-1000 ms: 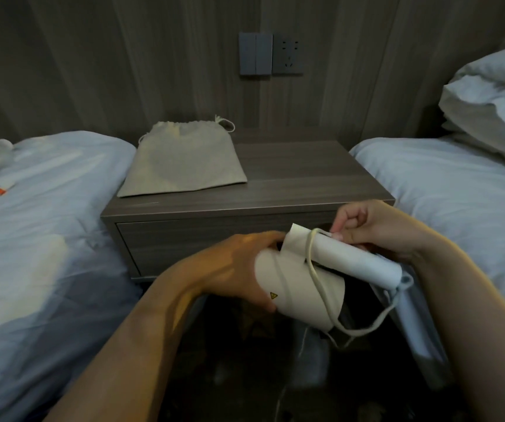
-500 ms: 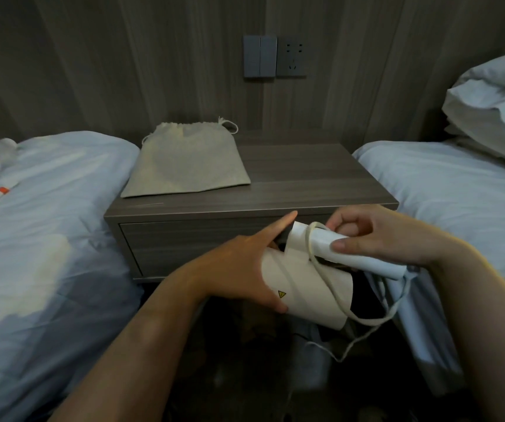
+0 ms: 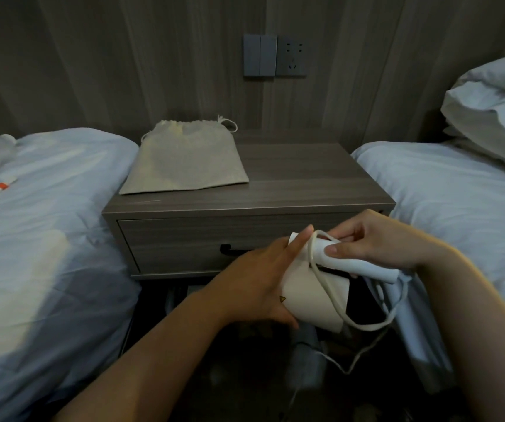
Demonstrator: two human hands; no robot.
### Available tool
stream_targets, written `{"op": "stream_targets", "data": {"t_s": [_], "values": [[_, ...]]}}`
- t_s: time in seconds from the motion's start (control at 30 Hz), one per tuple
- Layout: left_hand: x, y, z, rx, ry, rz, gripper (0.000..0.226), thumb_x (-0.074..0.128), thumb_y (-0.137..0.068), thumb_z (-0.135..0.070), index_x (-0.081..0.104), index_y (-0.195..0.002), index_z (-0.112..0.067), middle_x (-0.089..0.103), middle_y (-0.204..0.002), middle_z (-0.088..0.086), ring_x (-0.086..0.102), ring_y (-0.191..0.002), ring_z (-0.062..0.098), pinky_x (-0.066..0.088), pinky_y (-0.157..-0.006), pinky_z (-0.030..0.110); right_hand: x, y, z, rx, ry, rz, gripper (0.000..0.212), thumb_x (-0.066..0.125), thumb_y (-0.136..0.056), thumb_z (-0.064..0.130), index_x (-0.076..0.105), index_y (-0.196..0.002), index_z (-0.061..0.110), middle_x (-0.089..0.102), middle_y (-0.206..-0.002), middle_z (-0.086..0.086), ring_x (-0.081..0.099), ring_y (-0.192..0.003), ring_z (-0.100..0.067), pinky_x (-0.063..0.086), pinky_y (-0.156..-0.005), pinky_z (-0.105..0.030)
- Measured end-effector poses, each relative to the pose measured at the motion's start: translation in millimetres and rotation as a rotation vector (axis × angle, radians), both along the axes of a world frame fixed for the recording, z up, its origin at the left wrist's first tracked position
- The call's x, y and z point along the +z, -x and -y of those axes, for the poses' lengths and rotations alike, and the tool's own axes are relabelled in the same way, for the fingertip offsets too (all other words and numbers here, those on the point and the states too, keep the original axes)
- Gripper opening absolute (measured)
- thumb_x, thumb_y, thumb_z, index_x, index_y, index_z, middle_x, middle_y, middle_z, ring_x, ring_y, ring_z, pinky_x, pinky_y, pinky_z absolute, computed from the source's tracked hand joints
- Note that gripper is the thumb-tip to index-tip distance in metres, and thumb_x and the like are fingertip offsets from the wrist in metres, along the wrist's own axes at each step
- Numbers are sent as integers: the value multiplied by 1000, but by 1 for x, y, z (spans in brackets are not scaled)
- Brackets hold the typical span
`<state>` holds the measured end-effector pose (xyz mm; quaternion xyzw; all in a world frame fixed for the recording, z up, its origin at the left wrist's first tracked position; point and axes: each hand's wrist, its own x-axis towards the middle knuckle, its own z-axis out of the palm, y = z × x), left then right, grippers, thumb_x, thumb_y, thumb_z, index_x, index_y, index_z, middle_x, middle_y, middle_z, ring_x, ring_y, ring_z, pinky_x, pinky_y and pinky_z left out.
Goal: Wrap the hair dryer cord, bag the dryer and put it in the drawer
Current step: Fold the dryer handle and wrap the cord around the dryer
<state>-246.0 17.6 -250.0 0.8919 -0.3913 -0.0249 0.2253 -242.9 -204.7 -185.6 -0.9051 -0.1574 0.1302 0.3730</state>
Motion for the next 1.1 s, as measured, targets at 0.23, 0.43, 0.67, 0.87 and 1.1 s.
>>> {"op": "stream_targets", "data": {"t_s": [0.23, 0.43, 0.67, 0.87, 1.1], "values": [[3, 3, 2, 20, 1, -49, 130, 79, -64, -48, -41, -114, -61, 34, -150, -5, 42, -126, 10, 33, -100, 20, -5, -7, 6, 11, 26, -56, 14, 63, -86, 32, 76, -88, 30, 74, -79, 0, 66, -69, -5, 49, -68, -22], [4, 10, 8, 18, -20, -66, 129, 80, -62, -48, -36, -117, -61, 35, -148, -8, 44, -121, 8, 28, -91, 12, -3, -7, 14, 86, 104, -126, 20, 59, -89, 32, 72, -87, 17, 68, -68, -3, 61, -59, -3, 47, -64, -20], [3, 7, 5, 40, -57, 7, 104, 75, -65, -54, 7, -143, -42, 38, -143, -9, 42, -123, 8, 29, -93, 17, -15, -15, 21, 150, 76, -156, 28, 54, -91, 39, 68, -99, 16, 69, -76, -4, 63, -67, -9, 49, -71, -30], [1, 5, 2, 49, -19, 32, 106, 76, -64, -54, 0, -138, -52, 42, -136, -9, 41, -119, 5, 30, -93, 15, -23, -20, 30, 110, -408, -434, 34, 46, -92, 27, 63, -97, -2, 63, -63, -18, 57, -53, -23, 49, -49, -26], [10, 3, 5, 124, 334, -264, 103, 84, -57, -40, 14, -127, -68, 42, -130, -26, 47, -117, -2, 46, -97, 29, -60, -32, 20, -40, -1179, -629, 53, 69, -77, 5, 52, -124, -10, 69, -90, -25, 70, -77, -33, 59, -66, -34]]}}
